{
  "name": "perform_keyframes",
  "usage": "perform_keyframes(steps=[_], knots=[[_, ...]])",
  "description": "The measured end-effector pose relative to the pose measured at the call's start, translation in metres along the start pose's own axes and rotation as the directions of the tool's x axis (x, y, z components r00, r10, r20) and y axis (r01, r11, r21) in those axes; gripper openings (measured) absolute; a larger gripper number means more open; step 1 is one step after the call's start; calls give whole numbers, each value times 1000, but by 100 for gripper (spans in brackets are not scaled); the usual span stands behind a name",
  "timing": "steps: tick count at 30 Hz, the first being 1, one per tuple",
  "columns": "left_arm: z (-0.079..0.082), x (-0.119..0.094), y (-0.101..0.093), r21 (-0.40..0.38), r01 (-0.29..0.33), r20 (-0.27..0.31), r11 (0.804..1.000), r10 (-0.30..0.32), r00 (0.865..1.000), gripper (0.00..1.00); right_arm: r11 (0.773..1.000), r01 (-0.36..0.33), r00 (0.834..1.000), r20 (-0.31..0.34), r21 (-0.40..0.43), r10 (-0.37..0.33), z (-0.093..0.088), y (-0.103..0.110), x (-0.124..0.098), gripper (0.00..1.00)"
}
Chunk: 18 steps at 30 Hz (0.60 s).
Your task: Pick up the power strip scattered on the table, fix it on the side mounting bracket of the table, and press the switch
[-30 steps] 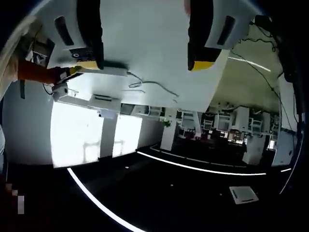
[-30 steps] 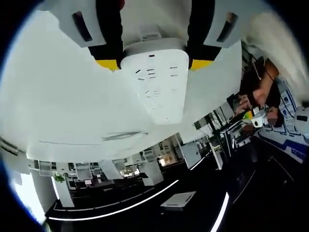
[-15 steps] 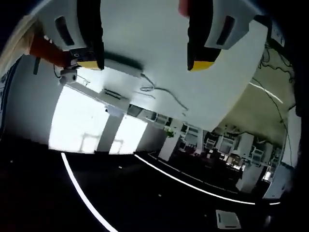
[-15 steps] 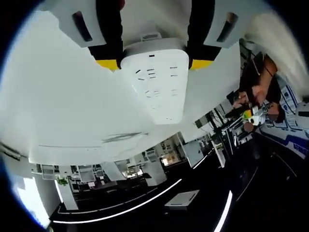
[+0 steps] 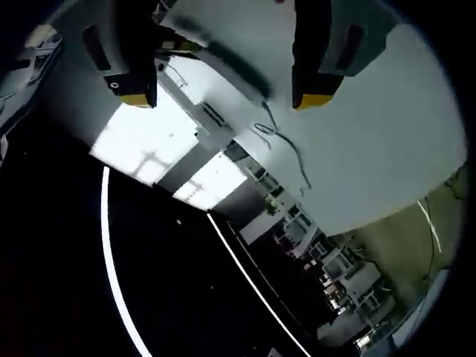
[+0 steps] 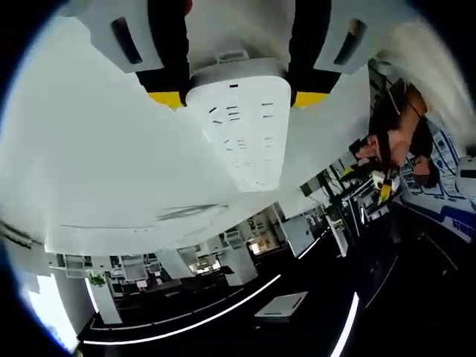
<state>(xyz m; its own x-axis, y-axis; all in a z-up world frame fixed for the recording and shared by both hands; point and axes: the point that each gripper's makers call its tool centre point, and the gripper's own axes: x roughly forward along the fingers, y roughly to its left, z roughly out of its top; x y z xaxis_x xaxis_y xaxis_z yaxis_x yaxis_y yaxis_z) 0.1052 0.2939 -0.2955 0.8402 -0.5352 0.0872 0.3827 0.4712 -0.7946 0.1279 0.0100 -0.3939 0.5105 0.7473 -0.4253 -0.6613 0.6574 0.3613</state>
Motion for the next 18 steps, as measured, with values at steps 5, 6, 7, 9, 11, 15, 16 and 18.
perform_keyframes(steps=[5, 6, 7, 9, 11, 15, 16, 18], knots=[[-16, 9, 8, -75, -22, -56, 997, 17, 998, 73, 1000, 5, 1000, 0, -4, -5, 1, 1, 1, 49], [-21, 10, 7, -100, -22, -76, 995, 15, 997, 74, 1000, 6, 1000, -1, -4, -6, 1, 2, 1, 49], [-25, 12, 6, -119, -12, -89, 993, 1, 996, 74, 1000, 8, 1000, -3, -5, -8, 1, 2, 1, 49], [-31, 16, 7, -157, -16, -98, 988, 1, 995, 75, 1000, 10, 1000, -3, -6, -10, 0, 2, 1, 49], [-38, 19, 3, -207, -14, -103, 978, -8, 995, 75, 1000, 10, 1000, -3, 0, -10, 0, 3, 1, 49], [-47, 25, 2, -249, -29, -118, 968, -1, 993, 74, 1000, 12, 1000, -3, 6, -12, 0, 4, 1, 49], [-49, 27, 1, -264, -27, -124, 964, -6, 992, 74, 1000, 12, 1000, -4, 7, -12, 0, 4, 1, 49], [-52, 29, -1, -281, -18, -137, 959, -22, 990, 74, 1000, 13, 1000, -7, 5, -13, 0, 4, 1, 49]])
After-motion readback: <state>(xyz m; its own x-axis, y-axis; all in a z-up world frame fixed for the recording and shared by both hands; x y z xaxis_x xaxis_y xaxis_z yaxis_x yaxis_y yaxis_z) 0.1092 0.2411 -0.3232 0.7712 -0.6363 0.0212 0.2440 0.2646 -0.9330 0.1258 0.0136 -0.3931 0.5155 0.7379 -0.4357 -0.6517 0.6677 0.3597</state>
